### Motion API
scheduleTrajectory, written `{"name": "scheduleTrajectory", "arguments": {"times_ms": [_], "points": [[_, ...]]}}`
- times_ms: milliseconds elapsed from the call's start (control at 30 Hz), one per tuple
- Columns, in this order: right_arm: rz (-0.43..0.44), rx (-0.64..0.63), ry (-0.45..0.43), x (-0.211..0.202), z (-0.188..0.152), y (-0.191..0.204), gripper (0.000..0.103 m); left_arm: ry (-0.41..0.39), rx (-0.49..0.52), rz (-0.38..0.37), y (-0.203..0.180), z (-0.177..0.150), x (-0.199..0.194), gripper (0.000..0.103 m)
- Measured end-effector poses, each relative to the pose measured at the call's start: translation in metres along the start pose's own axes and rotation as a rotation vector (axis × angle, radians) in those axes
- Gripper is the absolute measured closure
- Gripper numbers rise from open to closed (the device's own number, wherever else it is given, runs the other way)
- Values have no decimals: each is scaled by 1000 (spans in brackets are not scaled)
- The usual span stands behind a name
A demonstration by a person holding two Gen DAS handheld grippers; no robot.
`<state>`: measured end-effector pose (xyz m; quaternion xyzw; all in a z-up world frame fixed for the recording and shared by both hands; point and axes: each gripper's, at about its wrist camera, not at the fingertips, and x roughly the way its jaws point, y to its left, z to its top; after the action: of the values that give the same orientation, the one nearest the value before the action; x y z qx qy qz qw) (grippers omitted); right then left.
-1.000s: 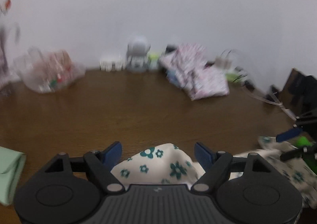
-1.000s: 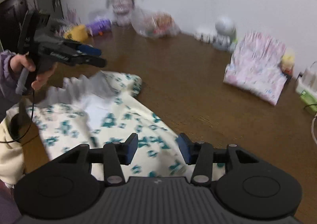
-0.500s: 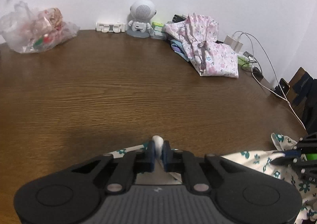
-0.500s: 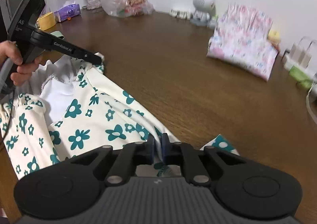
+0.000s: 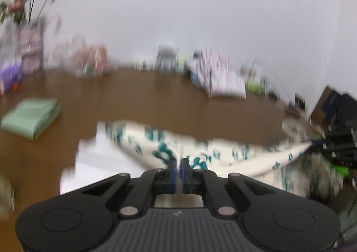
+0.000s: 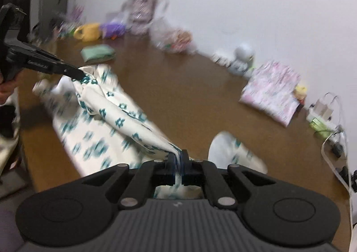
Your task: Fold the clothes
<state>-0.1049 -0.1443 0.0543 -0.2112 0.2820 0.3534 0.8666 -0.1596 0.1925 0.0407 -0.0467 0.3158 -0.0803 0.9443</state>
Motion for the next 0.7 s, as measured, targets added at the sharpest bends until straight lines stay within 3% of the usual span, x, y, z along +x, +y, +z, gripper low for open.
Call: {"name": "scheduleTrajectory", "arguments": {"times_ms": [100, 200, 267, 333, 433, 500, 633, 700], "points": [[28, -39, 94, 13, -17, 18, 97, 16, -30, 26, 4, -16, -3, 94], [58, -4, 58, -3, -16, 19, 89, -67, -31, -11, 6, -6, -23, 85], [79, 39, -2, -22, -11, 14, 81, -139, 13, -37, 1, 8, -36, 57], [77, 97, -61, -31, -4, 9, 80, -168, 76, -24, -7, 21, -31, 51], [61, 143, -63, -11, -1, 11, 80, -96, 163, 67, -16, 36, 9, 51], [63, 139, -14, 11, -6, 20, 80, -43, 134, 117, -7, 47, 32, 50], [56, 144, 12, 26, -19, 32, 80, 14, 32, 177, 21, 78, 64, 20], [56, 170, 1, 25, -23, 32, 80, 61, 8, 213, 36, 87, 80, 20]]}}
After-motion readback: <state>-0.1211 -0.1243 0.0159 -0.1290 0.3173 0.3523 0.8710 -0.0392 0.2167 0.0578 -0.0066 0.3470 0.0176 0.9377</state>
